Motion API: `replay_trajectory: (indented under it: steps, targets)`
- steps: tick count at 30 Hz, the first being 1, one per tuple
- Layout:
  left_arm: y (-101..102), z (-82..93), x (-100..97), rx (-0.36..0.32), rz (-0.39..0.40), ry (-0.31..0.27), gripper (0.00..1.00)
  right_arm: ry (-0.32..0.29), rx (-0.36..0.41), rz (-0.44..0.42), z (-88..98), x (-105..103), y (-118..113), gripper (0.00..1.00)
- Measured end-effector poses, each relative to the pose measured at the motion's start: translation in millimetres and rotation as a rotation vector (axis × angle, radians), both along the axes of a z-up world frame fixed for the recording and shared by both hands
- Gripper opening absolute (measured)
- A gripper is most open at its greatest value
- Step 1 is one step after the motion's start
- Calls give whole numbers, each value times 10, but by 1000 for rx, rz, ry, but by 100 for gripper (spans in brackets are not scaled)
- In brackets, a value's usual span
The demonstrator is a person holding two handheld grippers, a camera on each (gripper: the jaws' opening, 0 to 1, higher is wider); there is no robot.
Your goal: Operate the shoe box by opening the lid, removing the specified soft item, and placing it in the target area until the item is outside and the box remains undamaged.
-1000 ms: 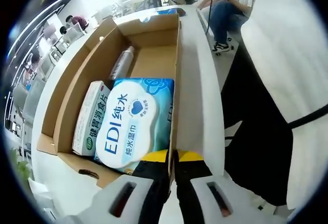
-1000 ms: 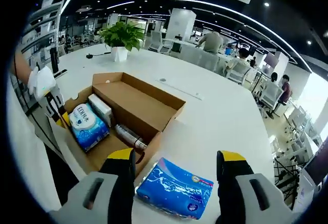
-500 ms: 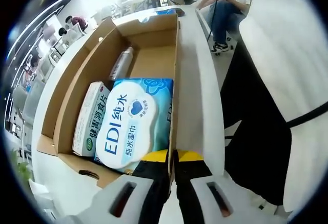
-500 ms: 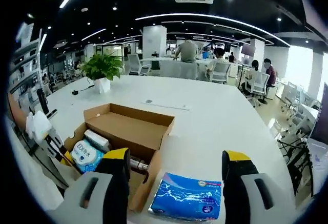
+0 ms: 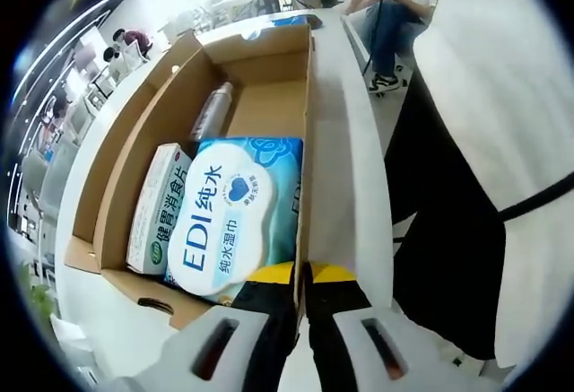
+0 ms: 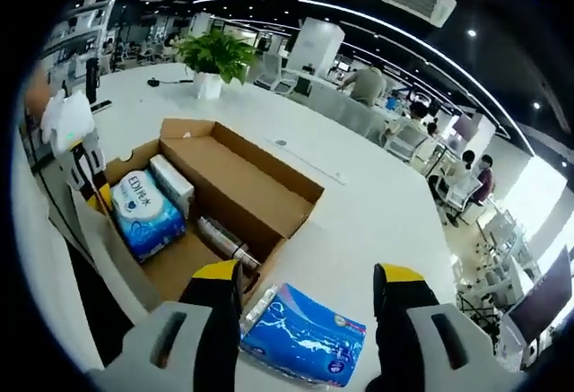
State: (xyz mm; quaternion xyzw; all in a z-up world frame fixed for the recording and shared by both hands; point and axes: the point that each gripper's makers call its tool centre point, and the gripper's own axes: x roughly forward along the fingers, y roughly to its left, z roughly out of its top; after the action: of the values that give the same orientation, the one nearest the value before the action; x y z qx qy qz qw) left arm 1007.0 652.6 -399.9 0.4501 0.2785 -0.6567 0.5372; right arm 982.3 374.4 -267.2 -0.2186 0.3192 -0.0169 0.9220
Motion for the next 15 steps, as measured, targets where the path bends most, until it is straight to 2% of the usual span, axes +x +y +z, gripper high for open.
replay_trajectory:
  steps: [6,10,15]
  targets:
    - [-2,0,1,-2,2,-1,3,-26,30,29,40,72,152,53]
    - [-3,2,0,-3,3,-1,3,-49,51,66,68,99,265,46]
    - [-3,3,-2,-3,1,1,3,-17,61,77,1,91,352,45]
